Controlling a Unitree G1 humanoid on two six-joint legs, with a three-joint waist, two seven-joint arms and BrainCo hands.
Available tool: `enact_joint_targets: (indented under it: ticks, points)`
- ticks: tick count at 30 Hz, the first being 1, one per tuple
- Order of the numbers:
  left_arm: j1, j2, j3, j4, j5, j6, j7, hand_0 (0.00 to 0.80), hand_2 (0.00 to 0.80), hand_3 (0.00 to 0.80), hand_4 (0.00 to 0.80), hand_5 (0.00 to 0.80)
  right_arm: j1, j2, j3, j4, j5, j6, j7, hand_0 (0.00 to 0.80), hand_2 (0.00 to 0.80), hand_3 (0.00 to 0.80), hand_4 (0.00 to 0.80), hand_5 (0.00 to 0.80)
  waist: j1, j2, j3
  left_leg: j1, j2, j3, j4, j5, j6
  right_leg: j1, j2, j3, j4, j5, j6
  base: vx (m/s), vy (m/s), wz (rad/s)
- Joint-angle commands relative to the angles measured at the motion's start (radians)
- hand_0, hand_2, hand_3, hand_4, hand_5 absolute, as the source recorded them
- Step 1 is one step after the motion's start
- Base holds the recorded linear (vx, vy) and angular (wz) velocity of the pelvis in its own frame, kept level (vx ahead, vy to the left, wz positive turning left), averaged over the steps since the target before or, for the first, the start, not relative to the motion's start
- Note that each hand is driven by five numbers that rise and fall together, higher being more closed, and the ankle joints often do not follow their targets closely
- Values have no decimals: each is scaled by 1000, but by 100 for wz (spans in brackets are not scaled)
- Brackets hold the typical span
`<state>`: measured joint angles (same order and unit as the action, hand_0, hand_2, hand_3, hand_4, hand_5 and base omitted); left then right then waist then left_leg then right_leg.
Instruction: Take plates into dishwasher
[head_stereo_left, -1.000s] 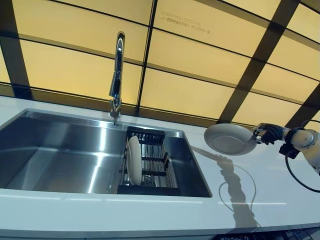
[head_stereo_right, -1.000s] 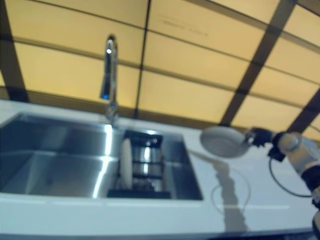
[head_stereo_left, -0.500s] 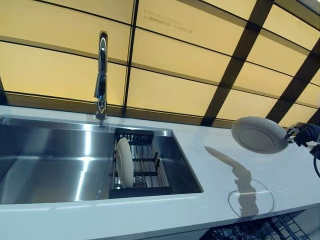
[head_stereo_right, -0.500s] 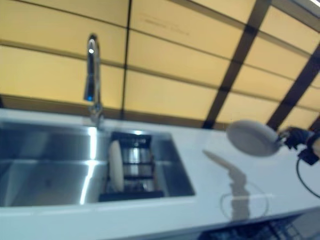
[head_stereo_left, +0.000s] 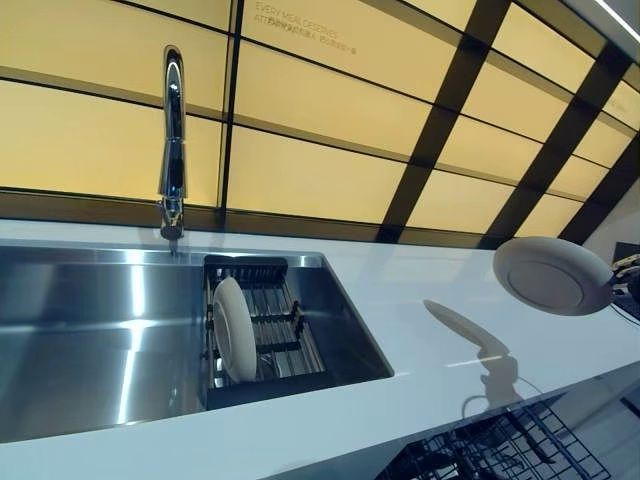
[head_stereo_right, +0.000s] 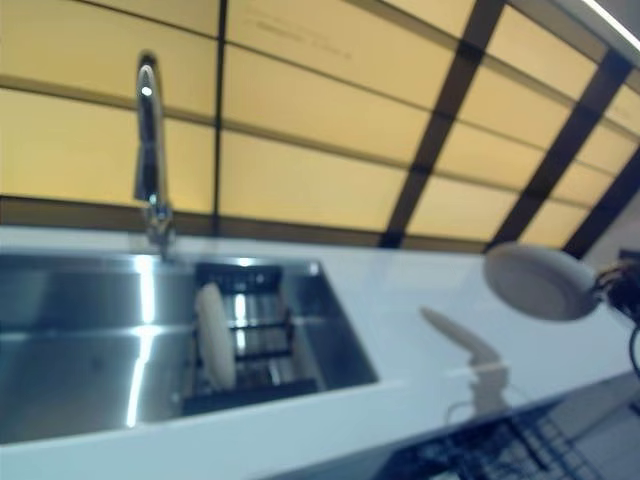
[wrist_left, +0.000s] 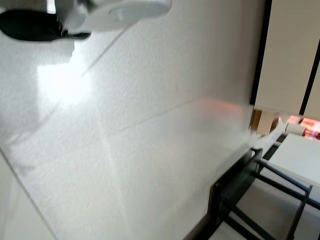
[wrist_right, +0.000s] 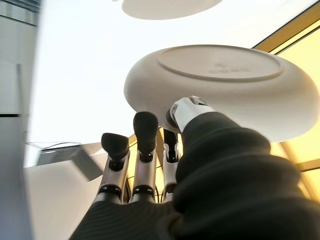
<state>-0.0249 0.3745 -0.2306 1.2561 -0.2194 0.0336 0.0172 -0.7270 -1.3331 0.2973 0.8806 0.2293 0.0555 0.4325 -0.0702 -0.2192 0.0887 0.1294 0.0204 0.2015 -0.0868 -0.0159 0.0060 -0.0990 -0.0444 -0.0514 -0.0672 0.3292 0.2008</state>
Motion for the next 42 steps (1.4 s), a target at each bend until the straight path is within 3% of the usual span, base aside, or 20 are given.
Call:
enact_joint_targets:
  ticks: [1,3,5,8,11,13,17,23,30,42]
  points:
    - [-34,17,22,30,-8,2,12,0,0,0,0,0,-53,-66,-37,-32,23,-4,-22,800,800,800,800,800,24,17,10,-27,-17,-43,0,-13,33,-19,-72,-73,156,-102,-19,-106,-10,-54]
    - [-34,19,26,29,-10,6,13,0,0,0,0,0,-51,-67,-38,-34,29,3,-24,800,800,800,800,800,27,18,10,-30,-16,-35,0,-10,32,-14,-76,-86,165,-106,-19,-87,-13,-53]
    - [-33,20,42,29,-35,13,24,0,0,0,0,0,-42,-66,-54,-34,17,2,-5,800,800,800,800,800,42,32,6,-42,3,2,0,6,26,20,-105,-138,224,-129,-27,-168,-46,-31]
    - [-22,19,57,33,-46,4,24,0,0,0,0,0,-27,-65,-71,-14,10,-5,10,800,800,800,800,800,57,42,2,-49,28,32,0,18,23,60,-118,-164,259,-168,-37,-136,-81,-44]
    - [-11,24,69,38,-49,-9,19,0,0,0,0,0,-6,-62,-85,9,-2,-22,28,800,800,800,800,800,70,35,-11,-63,33,48,0,24,21,114,-106,-179,218,-219,-38,-117,-139,-60]
    - [-6,31,80,42,-60,-22,31,0,0,0,0,0,-13,-51,-73,26,5,-28,46,800,800,800,800,800,86,14,-19,-67,33,60,0,22,11,152,-94,-214,117,-239,-38,-137,-248,-105]
    - [-15,36,87,38,-57,-27,40,0,0,0,0,0,-4,-45,-67,38,18,-13,56,800,800,800,800,800,83,1,-27,-88,44,55,0,29,1,146,-65,-205,70,-249,-47,-101,-216,-75]
    - [-21,29,82,33,-36,-36,34,0,0,0,0,0,74,-55,-121,40,13,4,116,800,800,800,800,800,64,3,-27,-86,60,52,0,33,-8,135,-42,-204,69,-266,-66,-25,-111,0]
    - [-7,16,81,34,-12,-54,23,0,0,0,0,0,205,-36,-210,50,-12,-5,171,800,800,800,800,800,53,12,-15,-87,68,53,0,43,-20,138,-27,-201,56,-271,-83,-22,-54,12]
    - [-23,17,84,38,7,-56,15,0,0,0,0,0,342,48,-269,12,31,-3,308,800,800,800,800,800,37,23,1,-83,74,53,0,46,-23,132,-23,-187,65,-278,-88,-4,-10,3]
